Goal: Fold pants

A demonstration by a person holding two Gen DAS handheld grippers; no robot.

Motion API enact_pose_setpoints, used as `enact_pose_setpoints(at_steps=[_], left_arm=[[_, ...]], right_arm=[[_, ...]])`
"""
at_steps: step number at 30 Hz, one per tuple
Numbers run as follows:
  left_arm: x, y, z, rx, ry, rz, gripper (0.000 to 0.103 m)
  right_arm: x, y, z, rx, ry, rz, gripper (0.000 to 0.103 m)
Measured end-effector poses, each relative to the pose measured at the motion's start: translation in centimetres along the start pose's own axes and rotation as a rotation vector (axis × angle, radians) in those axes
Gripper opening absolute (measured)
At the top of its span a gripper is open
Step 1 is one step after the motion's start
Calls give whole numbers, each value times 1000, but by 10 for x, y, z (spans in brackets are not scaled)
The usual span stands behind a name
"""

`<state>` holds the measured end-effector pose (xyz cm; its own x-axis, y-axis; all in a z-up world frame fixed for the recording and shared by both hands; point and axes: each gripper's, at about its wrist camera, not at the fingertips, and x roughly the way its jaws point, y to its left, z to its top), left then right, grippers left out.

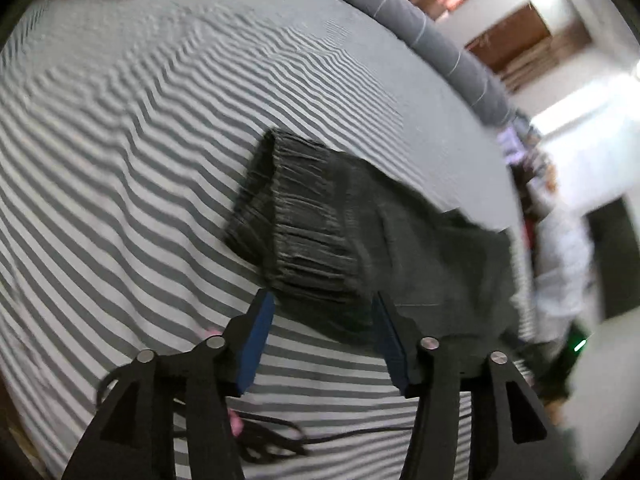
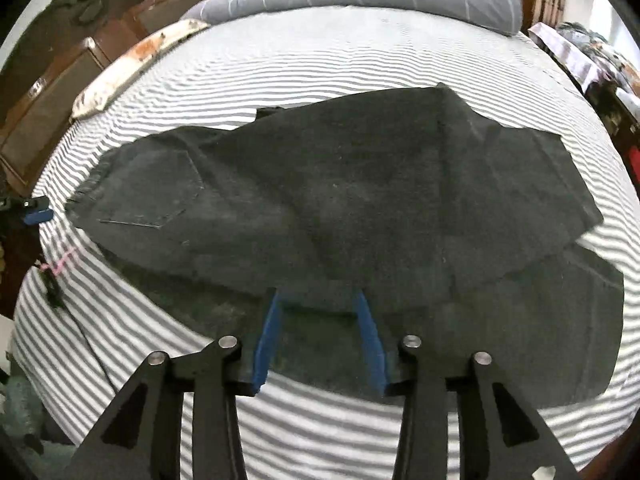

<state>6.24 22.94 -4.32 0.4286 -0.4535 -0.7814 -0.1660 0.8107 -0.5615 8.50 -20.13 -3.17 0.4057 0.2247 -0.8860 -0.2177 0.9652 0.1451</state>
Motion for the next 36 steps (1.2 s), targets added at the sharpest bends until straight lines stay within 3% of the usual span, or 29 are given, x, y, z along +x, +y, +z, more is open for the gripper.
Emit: enact_pose_setpoints(at_steps=[2, 6, 11, 14, 21, 24, 26, 36], left_arm=[[7, 2, -4, -50, 20, -37, 55], [27, -1, -8, -88, 45, -32, 55], [42, 1, 0, -196, 16, -69, 55], [53, 0, 6, -223, 11, -51, 55], [63, -5, 10, -244, -30, -24, 52], [66, -6, 14, -233, -52, -5, 35], [66, -4, 16, -228, -60, -6, 30], [75, -6, 24, -211, -68, 27, 26]], right_arm=[[-8, -6, -13, 44, -16, 13, 39], [-15, -21, -37, 138, -31, 40, 39], [-7, -37, -56, 264, -33, 56, 40], [0, -51, -60, 365, -59, 87, 40], [20, -88, -53, 560, -129, 109, 41], [29, -107, -48, 631, -154, 100, 41], [36, -120, -45, 670, -163, 92, 41], [60, -157, -14, 737, -200, 65, 29]])
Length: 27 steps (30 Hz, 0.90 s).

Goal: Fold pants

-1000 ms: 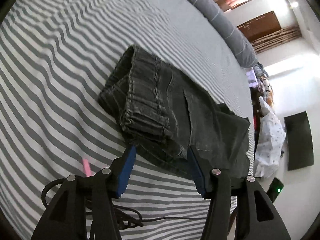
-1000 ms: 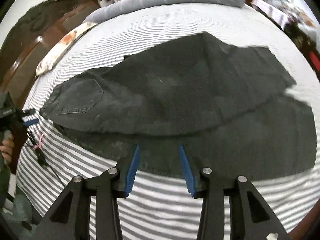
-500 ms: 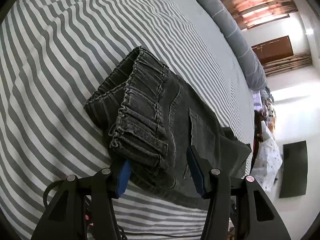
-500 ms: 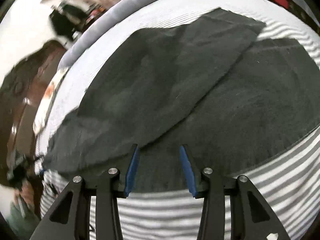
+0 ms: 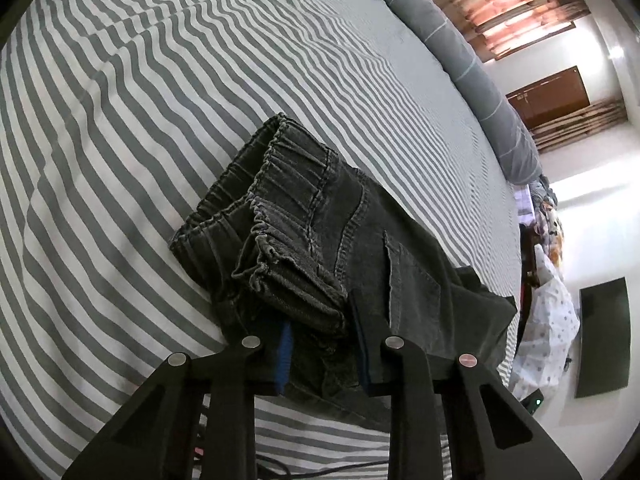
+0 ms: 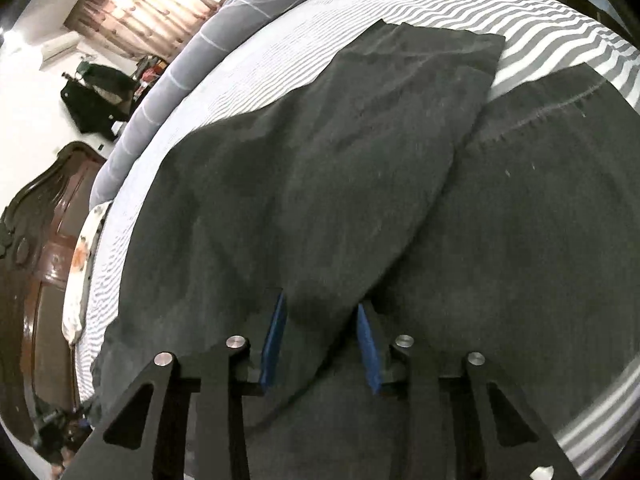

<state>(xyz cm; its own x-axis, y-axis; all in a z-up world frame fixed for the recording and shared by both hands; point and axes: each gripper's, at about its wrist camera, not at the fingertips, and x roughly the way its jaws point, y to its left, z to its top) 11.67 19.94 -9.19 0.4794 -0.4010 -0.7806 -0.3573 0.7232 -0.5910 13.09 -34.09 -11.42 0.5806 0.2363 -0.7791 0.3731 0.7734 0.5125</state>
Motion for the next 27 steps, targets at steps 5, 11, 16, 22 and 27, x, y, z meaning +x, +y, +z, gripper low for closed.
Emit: enact_pose_setpoints(at_steps=[5, 11, 16, 22, 27], left_arm=[[8, 3, 5, -15, 9, 7, 26], [7, -6, 11, 19, 7, 19, 23], [-6, -27, 26, 100, -21, 2, 21], [-29, -59, 38, 308, -70, -18, 21], [-13, -32, 36, 358, 16, 89, 21]], right_arm=[[8, -8, 14, 52, 12, -2, 10], [-6, 3, 12, -23, -17, -82, 4], [-32, 15, 5, -84, -45, -136, 3], [-62, 24, -18, -132, -51, -156, 3], [-69, 7, -48, -85, -19, -148, 3]])
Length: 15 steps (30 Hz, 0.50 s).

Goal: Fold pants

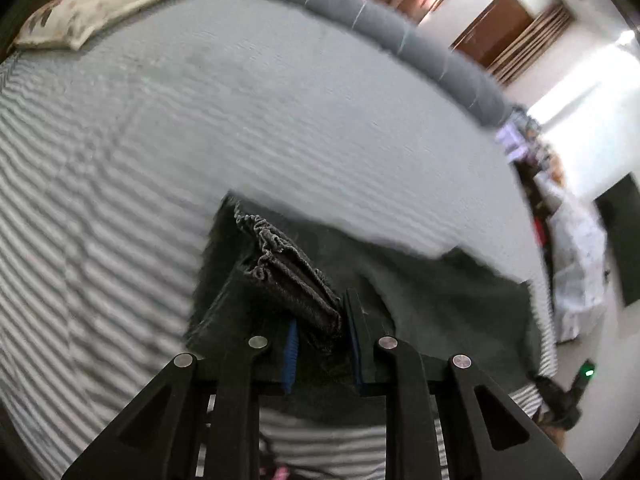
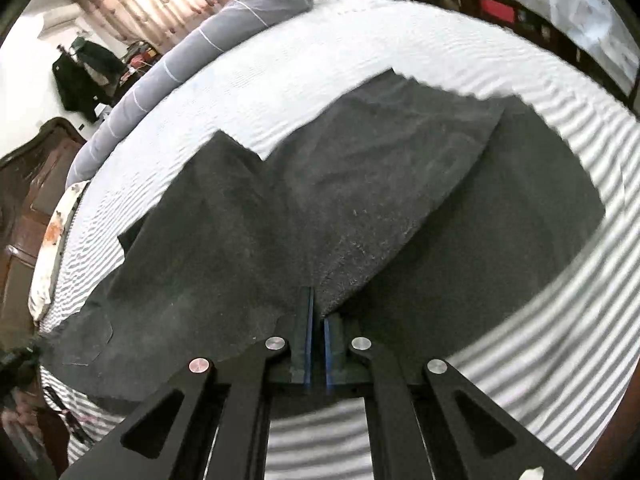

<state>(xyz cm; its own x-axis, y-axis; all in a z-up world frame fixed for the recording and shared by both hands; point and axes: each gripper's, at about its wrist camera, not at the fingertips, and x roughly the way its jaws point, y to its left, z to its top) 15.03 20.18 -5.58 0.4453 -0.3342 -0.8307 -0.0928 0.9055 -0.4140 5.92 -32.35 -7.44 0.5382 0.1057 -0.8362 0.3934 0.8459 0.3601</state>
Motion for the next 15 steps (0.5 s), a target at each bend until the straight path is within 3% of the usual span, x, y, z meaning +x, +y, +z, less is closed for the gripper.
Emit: enact_pose_setpoints(at_steps=[5, 12, 15], left_arm=[[39, 46, -28, -87, 150, 64, 21], [34, 49, -35, -100, 118, 61, 22], [28, 38, -39, -80, 101, 82, 25]], right_arm=[[13, -8, -19, 16, 41, -27, 3], [14, -9, -19, 14, 44, -26, 3], [21, -12, -21, 21, 53, -1, 10]])
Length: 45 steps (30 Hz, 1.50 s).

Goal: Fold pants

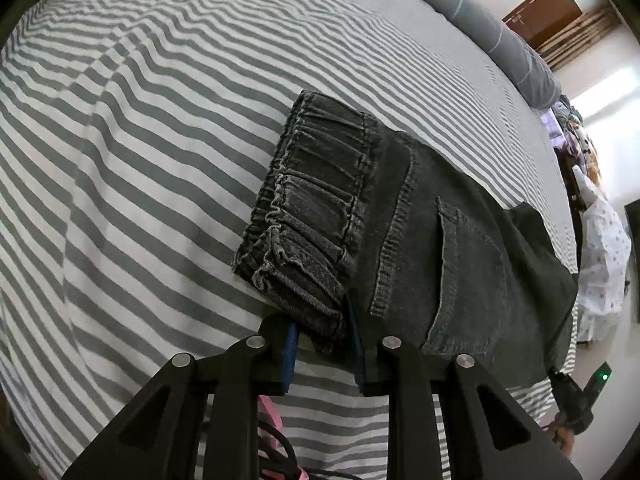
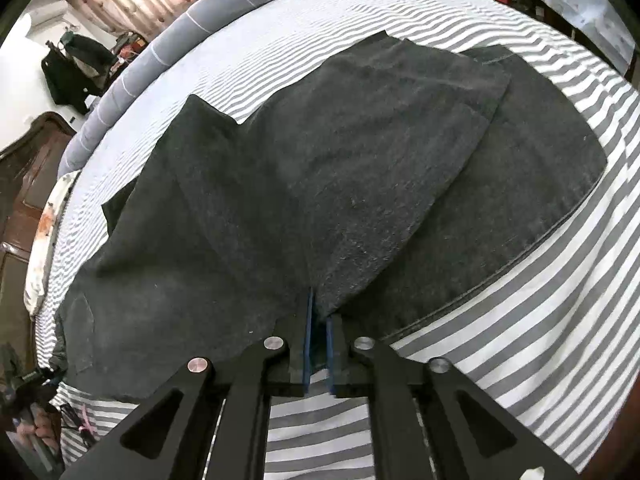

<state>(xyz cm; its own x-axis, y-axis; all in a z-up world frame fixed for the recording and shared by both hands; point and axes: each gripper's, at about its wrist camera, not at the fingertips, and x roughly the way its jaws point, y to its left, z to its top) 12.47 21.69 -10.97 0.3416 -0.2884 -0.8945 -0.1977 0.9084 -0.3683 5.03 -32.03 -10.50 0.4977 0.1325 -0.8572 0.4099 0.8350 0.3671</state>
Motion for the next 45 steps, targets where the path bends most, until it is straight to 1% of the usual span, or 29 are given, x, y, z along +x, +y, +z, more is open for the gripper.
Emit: enact_pose_setpoints(at_steps=[2, 4, 5, 8, 10, 11, 12, 13, 16, 17, 19, 22, 26, 30, 33, 37, 40, 45], left_arm=[[-6, -8, -9, 27, -21, 33, 26], [-16, -19, -16, 66, -55, 60, 30], [-23, -26, -22, 90, -80, 81, 34], [-42, -46, -37, 175, -166, 127, 37], [-54, -73, -51, 296, -238, 169, 40], [-56, -85, -56, 344, -261, 180, 43], [-58, -102, -63, 404, -283, 180, 45], [-58, -113, -70, 443, -292, 168, 45], [-49, -154, -88, 564, -277, 93, 47], [-44, -167, -92, 592, -269, 79, 47], [-27, -199, -102, 660, -233, 38, 47], [0, -243, -120, 759, -198, 6, 47], [30, -290, -146, 874, -154, -30, 47], [58, -333, -175, 985, -118, -72, 47], [72, -358, -196, 1048, -101, -91, 47], [87, -377, -212, 1094, -93, -112, 47], [101, -391, -216, 1104, -84, -112, 47], [117, -403, -216, 1085, -67, -128, 47]], right_arm=[[1, -3, 0, 16, 1, 28, 12], [1, -7, 2, 28, 7, 69, 15], [1, -7, 2, 30, 6, 79, 19], [-3, -13, 5, 37, -5, 102, 26], [-4, -18, 8, 48, -6, 118, 26], [-4, -22, 11, 57, -5, 126, 26], [-4, -25, 14, 65, -6, 131, 26], [-4, -29, 17, 70, -7, 135, 26], [-3, -40, 31, 72, -8, 134, 26], [-2, -44, 37, 73, -5, 140, 26], [-2, -55, 48, 74, 1, 135, 26], [1, -64, 62, 79, 6, 136, 26], [6, -75, 80, 82, 24, 136, 26], [10, -87, 97, 106, 37, 171, 25], [15, -92, 106, 108, 51, 193, 19], [18, -96, 113, 92, 51, 203, 10], [13, -98, 114, 109, 41, 245, 7], [4, -97, 116, 120, 24, 273, 5]])
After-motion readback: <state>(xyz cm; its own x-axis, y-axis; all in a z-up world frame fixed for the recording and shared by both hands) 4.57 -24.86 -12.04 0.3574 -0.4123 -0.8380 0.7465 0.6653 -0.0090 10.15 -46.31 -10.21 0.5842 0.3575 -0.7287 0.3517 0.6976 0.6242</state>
